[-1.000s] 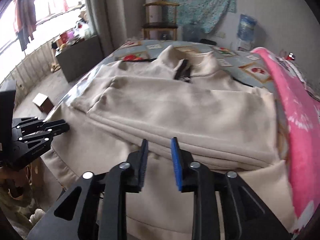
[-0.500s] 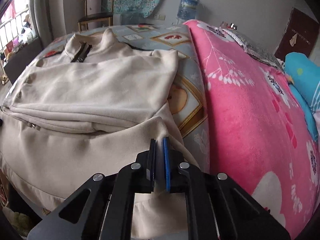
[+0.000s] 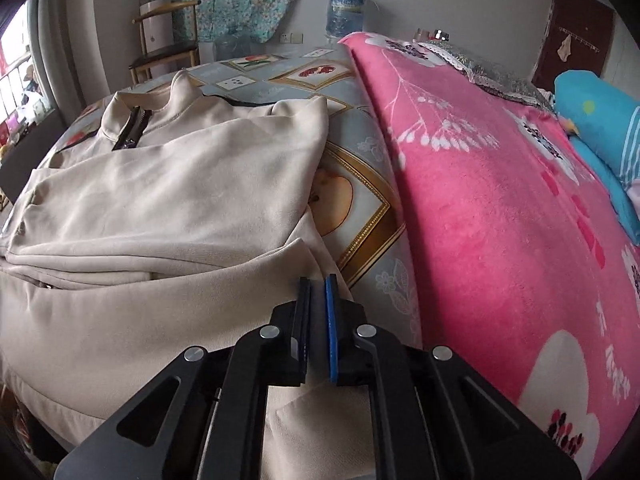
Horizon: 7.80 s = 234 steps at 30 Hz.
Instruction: Fold large clothes
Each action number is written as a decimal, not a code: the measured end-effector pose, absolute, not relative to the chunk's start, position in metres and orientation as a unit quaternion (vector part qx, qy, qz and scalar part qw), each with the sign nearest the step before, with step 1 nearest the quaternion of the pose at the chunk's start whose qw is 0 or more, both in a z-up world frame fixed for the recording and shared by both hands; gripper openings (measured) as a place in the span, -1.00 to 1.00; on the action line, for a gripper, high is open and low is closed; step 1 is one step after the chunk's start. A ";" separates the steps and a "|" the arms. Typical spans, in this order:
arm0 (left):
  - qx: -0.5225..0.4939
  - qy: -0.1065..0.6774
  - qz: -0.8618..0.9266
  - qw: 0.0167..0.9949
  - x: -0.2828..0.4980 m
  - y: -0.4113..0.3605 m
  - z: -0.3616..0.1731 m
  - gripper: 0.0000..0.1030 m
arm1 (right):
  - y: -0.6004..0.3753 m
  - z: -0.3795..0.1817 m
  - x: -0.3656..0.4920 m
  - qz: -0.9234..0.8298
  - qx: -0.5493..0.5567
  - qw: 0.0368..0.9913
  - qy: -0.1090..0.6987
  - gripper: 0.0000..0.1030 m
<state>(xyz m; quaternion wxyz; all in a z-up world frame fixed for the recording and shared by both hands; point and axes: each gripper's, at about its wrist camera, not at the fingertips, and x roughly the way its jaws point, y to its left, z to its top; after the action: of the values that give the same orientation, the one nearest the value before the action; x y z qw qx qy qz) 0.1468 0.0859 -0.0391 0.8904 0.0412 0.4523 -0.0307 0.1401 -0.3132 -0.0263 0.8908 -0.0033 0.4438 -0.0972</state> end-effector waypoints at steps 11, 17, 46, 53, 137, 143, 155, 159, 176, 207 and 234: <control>-0.007 0.439 -0.122 0.890 0.134 0.071 -0.007 -0.92 | -0.225 0.005 0.115 0.109 0.026 0.891 0.439 0.07; 0.001 0.479 -0.139 0.867 0.144 0.045 -0.042 -0.92 | -0.167 -0.051 0.140 0.152 -0.005 0.852 0.501 0.07; 0.013 0.506 -0.102 0.857 0.481 -0.031 0.023 0.22 | -0.239 0.000 0.479 0.097 0.101 0.825 0.547 0.64; 0.052 0.554 -0.065 0.828 0.524 -0.047 -0.020 -0.12 | -0.229 -0.044 0.517 0.063 0.047 0.791 0.607 0.47; 0.167 0.448 -0.287 0.830 0.329 -0.042 0.011 0.31 | -0.209 0.004 0.386 0.228 0.156 0.788 0.551 -0.52; 0.236 0.424 -0.242 0.840 0.329 -0.054 -0.001 0.29 | -0.214 0.025 0.356 0.254 0.158 0.795 0.528 -0.19; 0.082 0.460 -0.246 0.849 0.380 -0.021 0.021 -0.71 | -0.219 0.021 0.336 0.230 0.121 0.812 0.523 -0.18; 0.079 0.472 -0.232 0.847 0.384 -0.022 0.015 -0.71 | -0.214 0.018 0.347 0.214 0.117 0.816 0.524 -0.18; 0.057 0.476 -0.262 0.838 0.372 -0.021 0.002 -0.71 | -0.223 -0.011 0.352 0.199 0.131 0.800 0.550 -0.18; 0.121 0.489 -0.240 0.830 0.394 -0.054 -0.038 -0.68 | -0.242 -0.061 0.377 0.161 0.144 0.787 0.578 -0.76; 0.062 0.482 -0.252 0.837 0.384 -0.034 -0.041 -0.68 | -0.164 -0.015 0.359 0.171 0.023 0.858 0.484 -0.60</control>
<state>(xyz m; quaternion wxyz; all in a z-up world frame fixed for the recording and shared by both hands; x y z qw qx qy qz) 0.3839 -0.0345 -0.0407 0.8371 0.0616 0.4817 -0.2518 0.3592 -0.1645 -0.0150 0.8581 0.0228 0.4836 0.1713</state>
